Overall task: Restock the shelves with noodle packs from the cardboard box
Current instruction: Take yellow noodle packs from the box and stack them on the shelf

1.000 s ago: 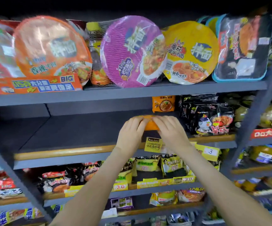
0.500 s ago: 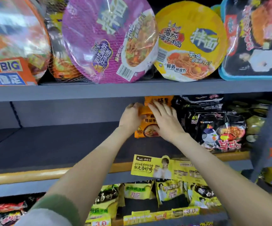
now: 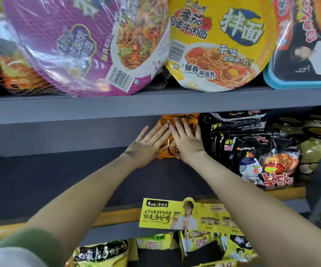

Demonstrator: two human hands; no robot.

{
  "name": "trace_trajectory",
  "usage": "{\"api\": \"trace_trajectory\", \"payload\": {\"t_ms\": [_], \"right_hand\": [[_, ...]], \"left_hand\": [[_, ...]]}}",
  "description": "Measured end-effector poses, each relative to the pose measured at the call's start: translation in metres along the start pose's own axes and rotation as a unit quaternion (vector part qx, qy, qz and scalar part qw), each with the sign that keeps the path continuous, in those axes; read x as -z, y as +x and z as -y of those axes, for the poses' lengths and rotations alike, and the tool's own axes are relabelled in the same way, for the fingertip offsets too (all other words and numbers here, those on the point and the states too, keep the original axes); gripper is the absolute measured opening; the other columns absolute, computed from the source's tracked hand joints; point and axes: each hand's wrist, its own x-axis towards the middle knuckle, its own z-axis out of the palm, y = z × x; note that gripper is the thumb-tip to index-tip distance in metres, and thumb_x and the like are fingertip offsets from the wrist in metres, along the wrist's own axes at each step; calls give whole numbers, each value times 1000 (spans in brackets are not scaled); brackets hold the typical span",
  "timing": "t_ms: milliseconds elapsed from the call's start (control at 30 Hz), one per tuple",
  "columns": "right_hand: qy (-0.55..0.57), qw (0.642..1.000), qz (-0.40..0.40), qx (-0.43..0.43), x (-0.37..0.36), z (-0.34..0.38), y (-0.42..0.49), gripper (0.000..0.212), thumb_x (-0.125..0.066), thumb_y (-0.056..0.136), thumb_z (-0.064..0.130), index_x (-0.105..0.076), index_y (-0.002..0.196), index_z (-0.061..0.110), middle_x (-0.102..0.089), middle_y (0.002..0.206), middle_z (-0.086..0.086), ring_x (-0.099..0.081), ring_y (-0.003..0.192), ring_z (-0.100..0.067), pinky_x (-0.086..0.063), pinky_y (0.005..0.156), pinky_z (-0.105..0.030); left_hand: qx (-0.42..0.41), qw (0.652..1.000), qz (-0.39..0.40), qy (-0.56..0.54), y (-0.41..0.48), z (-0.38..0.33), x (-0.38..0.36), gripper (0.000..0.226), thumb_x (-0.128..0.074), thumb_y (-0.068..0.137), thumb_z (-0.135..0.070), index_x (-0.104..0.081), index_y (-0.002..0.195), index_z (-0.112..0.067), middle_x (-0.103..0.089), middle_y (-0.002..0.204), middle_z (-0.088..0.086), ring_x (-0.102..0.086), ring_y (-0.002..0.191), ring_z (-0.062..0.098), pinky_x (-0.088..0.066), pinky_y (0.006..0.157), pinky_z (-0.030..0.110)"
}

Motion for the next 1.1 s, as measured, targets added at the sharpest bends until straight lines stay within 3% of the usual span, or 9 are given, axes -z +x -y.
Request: {"api": "trace_trajectory", "payload": {"t_ms": [100, 267, 433, 533, 700, 800, 967, 1100], "right_hand": [[2, 1000, -4, -17, -4, -4, 9, 125, -76, 76, 26, 28, 145, 20, 19, 158, -3, 15, 145, -27, -3, 114, -58], [-29, 998, -41, -46, -19, -10, 14, 123, -72, 81, 33, 37, 136, 20, 23, 157, -2, 16, 145, -25, -6, 116, -53], [-7, 995, -50, -84, -23, -13, 8, 128, -73, 78, 37, 40, 134, 18, 29, 155, -6, 21, 143, -26, 5, 117, -46], [63, 996, -6, -70, -10, -18, 3, 135, -79, 70, 44, 32, 143, 18, 29, 155, -4, 27, 142, -26, 13, 114, -46], [117, 990, 47, -64, 12, -16, -15, 119, -74, 77, 44, 17, 149, 17, 19, 158, -3, 23, 143, -27, 13, 114, -44], [168, 981, 74, -69, 26, -6, -35, 112, -67, 83, 42, 20, 149, 16, 24, 157, -4, 25, 142, -26, 11, 115, -42], [159, 976, 135, -62, 47, 23, -79, 102, -56, 90, 41, 23, 147, 13, 29, 154, -6, 27, 141, -25, 14, 114, -38], [148, 978, 117, -87, 61, 33, -102, 101, -53, 91, 47, 26, 146, 14, 29, 155, -6, 27, 141, -24, 14, 114, -39]], "left_hand": [[20, 996, 66, 64, 13, -4, -4, 79, -31, 102, -44, 33, 137, -15, 42, 140, 3, 30, 135, 19, 11, 116, 40], [50, 990, 69, 109, 26, -15, -10, 78, -23, 101, -50, 38, 135, -14, 49, 133, 5, 31, 137, 21, 19, 111, 39], [56, 991, 80, 95, 33, -26, 1, 78, -26, 102, -47, 35, 138, -15, 47, 136, 4, 29, 139, 22, 22, 109, 40], [128, 985, 110, 30, 30, -31, 19, 84, -33, 96, -58, 26, 146, -24, 38, 147, 3, 27, 142, 23, 26, 105, 47], [182, 965, 173, -71, 20, -47, 56, 78, -25, 94, -65, 19, 149, -31, 22, 157, 6, 21, 144, 25, 26, 105, 50], [195, 958, 196, -78, 11, -56, 71, 75, -22, 95, -63, 22, 148, -31, 28, 155, 4, 26, 143, 23, 27, 105, 50], [171, 952, 245, -71, -18, -66, 92, 78, -25, 96, -60, 24, 148, -28, 37, 150, 5, 34, 138, 21, 28, 103, 50], [175, 953, 238, -70, -38, -66, 112, 78, -24, 96, -62, 25, 146, -28, 37, 150, 6, 32, 140, 24, 26, 105, 52]]}}
